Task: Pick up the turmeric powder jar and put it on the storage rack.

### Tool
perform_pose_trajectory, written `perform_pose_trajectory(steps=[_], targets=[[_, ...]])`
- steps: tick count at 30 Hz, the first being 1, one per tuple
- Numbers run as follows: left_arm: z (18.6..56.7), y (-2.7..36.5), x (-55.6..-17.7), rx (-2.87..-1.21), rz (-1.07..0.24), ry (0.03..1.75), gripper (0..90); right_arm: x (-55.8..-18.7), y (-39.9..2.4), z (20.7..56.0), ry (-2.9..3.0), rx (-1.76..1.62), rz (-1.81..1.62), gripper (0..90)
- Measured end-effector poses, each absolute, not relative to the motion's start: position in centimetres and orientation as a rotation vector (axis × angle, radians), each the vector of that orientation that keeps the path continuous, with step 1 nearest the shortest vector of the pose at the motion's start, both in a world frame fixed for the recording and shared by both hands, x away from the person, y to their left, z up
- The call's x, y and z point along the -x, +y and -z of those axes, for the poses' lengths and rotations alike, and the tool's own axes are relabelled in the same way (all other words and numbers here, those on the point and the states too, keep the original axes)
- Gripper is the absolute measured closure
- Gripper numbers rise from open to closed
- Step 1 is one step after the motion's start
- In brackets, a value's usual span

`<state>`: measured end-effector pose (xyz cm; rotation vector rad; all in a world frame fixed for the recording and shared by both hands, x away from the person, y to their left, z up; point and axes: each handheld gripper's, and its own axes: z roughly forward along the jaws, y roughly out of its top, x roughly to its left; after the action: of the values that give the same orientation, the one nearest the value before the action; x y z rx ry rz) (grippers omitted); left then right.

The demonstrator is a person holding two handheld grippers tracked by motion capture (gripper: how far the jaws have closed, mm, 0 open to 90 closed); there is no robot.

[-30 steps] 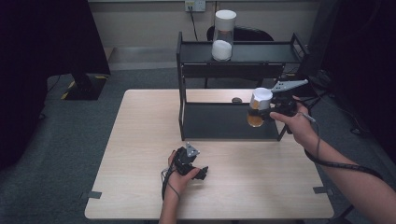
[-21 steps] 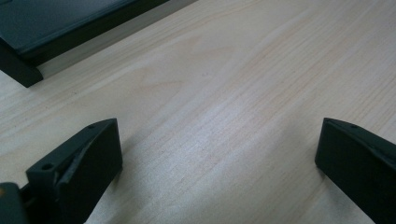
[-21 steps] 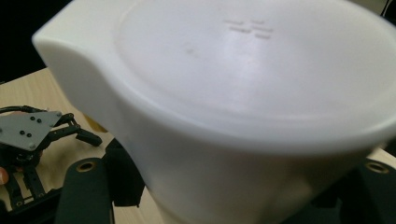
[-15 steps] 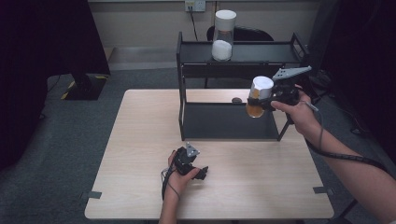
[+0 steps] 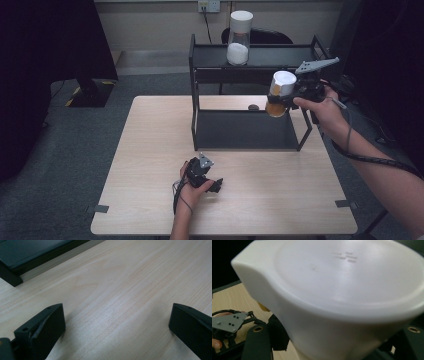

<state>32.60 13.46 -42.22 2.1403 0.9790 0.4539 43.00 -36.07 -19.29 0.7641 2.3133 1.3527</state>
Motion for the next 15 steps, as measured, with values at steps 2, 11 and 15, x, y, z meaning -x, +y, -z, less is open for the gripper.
perform_pose_trajectory(steps=[2,11,15], targets=[[42.2,13.5,-32.6,-2.140,-0.454,0.979,0.0,-43.0,-36.1,18.8,2.311,-0.764,-1.351,30.7],[42.2,13.5,-32.6,-2.142,-0.453,0.979,0.0,-43.1,-36.1,17.0,2.295,-0.757,-1.366,30.7],[42.2,13.5,-32.6,-2.142,-0.453,0.979,0.0,-43.1,-36.0,16.3,2.288,-0.752,-1.371,30.7]])
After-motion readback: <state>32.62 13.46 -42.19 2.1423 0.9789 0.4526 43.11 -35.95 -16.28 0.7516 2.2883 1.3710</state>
